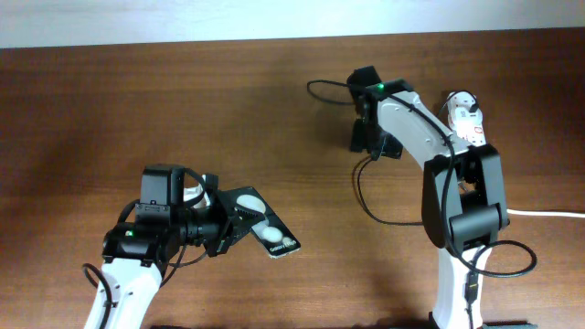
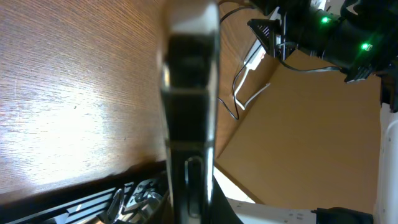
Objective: Plug charger to phone and switch on socket
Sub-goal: 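Grasp the black USB-C cable near its plug with the right gripper, then bring the cable plug up to the phone's bottom port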
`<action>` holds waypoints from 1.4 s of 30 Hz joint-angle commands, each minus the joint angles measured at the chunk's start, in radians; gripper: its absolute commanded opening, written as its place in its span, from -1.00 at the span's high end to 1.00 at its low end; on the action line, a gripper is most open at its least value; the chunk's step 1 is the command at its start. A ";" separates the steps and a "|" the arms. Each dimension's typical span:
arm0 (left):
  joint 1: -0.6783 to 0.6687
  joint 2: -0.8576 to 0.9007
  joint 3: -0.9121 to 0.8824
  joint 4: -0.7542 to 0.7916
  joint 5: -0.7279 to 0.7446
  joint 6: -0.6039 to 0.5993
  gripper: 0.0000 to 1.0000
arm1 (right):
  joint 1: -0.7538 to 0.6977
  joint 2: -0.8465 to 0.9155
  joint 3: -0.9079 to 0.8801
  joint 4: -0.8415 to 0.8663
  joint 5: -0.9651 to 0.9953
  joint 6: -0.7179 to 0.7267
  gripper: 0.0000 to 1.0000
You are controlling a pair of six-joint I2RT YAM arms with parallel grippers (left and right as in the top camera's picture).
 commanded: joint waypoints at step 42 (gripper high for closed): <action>0.002 0.217 0.008 0.803 0.295 -0.053 1.00 | 0.014 -0.637 0.042 -0.453 -0.735 -0.596 0.92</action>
